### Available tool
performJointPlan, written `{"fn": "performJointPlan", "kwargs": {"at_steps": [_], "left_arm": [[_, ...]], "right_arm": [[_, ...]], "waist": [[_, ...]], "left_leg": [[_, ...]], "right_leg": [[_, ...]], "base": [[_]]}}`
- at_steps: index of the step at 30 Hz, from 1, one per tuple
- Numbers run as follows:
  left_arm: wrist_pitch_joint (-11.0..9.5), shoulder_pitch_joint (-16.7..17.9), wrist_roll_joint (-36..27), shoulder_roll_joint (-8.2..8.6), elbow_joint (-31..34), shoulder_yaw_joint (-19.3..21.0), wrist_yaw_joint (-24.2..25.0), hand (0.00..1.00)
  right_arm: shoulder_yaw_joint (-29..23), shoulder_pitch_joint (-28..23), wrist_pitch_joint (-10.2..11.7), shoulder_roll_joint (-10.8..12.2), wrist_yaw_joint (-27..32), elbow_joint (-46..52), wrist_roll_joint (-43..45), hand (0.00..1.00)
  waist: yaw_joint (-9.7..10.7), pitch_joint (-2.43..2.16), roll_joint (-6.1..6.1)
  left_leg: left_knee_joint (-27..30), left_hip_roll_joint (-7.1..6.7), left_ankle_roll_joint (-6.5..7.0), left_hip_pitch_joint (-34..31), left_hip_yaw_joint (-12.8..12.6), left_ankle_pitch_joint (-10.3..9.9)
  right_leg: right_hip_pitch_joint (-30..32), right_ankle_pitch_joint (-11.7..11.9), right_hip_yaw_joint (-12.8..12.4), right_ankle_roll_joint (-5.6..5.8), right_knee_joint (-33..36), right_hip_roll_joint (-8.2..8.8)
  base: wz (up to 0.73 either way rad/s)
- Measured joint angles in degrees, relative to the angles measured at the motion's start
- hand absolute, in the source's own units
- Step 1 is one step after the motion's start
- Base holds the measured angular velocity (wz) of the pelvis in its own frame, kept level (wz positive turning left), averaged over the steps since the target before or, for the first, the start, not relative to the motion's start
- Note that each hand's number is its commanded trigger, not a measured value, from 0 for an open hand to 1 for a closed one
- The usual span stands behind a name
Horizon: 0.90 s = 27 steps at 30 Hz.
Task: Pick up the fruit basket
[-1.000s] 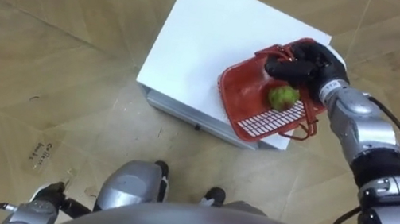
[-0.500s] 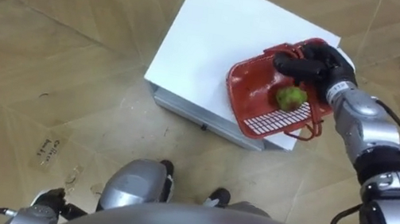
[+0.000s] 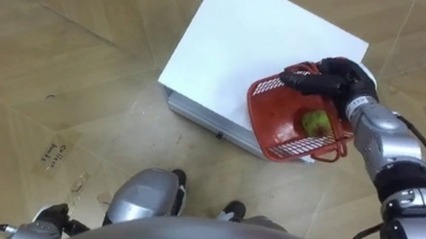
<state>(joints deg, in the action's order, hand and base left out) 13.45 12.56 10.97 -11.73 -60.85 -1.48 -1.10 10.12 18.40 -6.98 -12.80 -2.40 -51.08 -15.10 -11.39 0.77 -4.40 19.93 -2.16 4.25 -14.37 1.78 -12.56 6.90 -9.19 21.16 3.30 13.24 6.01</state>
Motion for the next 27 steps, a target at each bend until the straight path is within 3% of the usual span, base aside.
{"fn": "performJointPlan", "kwargs": {"at_steps": [16,27], "left_arm": [[-0.26,0.11,0.04,-0.02,0.14,-2.29,0.07,0.00],[-1.22,0.40,0.62,-0.20,0.18,-1.85,0.83,0.00]], "right_arm": [[2.42,-0.79,-0.03,0.04,1.28,0.20,0.04,0.00],[3.33,-1.06,-0.04,0.06,0.28,1.26,6.43,0.00]], "waist": [[-0.01,0.05,-0.34],[-0.19,-0.01,-0.73]], "left_leg": [[1.30,0.09,-0.01,-0.74,0.08,-0.06],[1.68,0.35,-0.02,-1.13,0.13,-0.07]], "right_leg": [[0.03,0.12,0.09,-0.19,0.46,-0.03],[0.80,0.23,0.34,-0.37,1.58,-0.03]], "base": [[0.00],[0.00]]}}
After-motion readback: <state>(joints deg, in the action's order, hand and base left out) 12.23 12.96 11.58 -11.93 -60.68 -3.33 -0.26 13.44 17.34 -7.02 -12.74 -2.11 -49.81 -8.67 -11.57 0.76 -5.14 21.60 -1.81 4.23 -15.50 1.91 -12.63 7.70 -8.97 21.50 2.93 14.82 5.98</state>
